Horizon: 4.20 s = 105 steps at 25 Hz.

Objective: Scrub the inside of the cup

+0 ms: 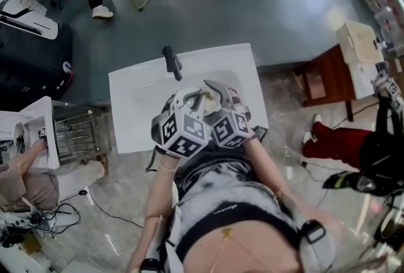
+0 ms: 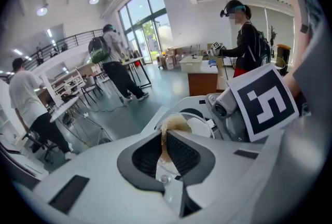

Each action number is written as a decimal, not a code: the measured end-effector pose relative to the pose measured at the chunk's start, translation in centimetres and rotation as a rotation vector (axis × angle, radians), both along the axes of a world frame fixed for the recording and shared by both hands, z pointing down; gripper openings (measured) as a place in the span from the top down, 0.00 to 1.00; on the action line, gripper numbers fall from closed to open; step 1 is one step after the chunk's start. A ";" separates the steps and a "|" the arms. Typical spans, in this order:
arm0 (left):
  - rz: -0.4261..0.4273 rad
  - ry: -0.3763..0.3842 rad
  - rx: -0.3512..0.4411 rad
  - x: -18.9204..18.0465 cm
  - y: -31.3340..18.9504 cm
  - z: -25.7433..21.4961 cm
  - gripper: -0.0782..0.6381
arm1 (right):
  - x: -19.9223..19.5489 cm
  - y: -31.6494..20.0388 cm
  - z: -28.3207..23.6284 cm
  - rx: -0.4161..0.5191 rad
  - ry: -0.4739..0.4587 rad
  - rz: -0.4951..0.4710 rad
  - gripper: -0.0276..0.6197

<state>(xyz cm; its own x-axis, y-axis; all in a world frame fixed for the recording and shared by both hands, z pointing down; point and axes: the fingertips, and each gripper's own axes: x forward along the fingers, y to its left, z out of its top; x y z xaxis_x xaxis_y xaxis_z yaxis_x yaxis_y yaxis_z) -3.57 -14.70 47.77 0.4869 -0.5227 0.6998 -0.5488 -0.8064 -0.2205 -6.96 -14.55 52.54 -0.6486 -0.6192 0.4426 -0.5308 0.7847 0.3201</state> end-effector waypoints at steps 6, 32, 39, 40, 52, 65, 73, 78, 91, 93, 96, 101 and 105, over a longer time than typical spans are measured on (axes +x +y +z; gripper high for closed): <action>-0.035 0.036 0.056 -0.8 -0.5 -1.7 0.85 | 0.6 -0.5 0.6 -0.010 0.001 0.024 0.34; 0.084 0.017 0.073 2.4 -0.1 0.7 0.69 | 2.0 -0.9 0.9 -0.024 -0.026 0.050 0.34; 0.060 0.069 0.072 2.2 -0.3 -0.2 0.69 | 2.4 -1.0 0.9 -0.048 -0.029 0.054 0.34; 0.054 0.086 0.077 2.2 -0.4 -0.5 0.70 | 2.5 -1.1 0.9 -0.051 -0.034 0.057 0.34; 0.002 0.203 0.054 1.4 -0.8 -0.6 0.89 | 3.8 -2.5 1.3 -0.096 -0.096 0.119 0.34; -0.026 0.289 0.005 2.7 -1.9 0.2 0.89 | 7.3 -6.0 1.9 -0.140 -0.128 0.203 0.34; -0.001 0.276 -0.042 4.3 -2.9 1.9 0.89 | 9.4 -8.7 3.8 -0.174 -0.139 0.244 0.34; 0.015 0.276 -0.089 5.4 -2.8 3.3 0.89 | 10.5 -9.9 5.0 -0.202 -0.160 0.271 0.34; 0.024 0.273 -0.156 6.7 -3.1 5.7 0.89 | 14.2 -13.6 7.2 -0.234 -0.208 0.365 0.34; 0.022 0.272 -0.164 6.9 -3.2 5.9 0.89 | 14.7 -14.1 7.4 -0.239 -0.216 0.379 0.34; 0.020 0.270 -0.172 6.9 -3.2 6.3 0.89 | 15.4 -14.9 8.1 -0.235 -0.202 0.395 0.34; 0.008 0.263 -0.189 6.8 -3.1 6.9 0.89 | 16.0 -16.2 9.4 -0.242 -0.224 0.400 0.34; 0.001 0.259 -0.203 6.6 -3.0 7.5 0.89 | 16.4 -17.3 10.5 -0.239 -0.220 0.405 0.34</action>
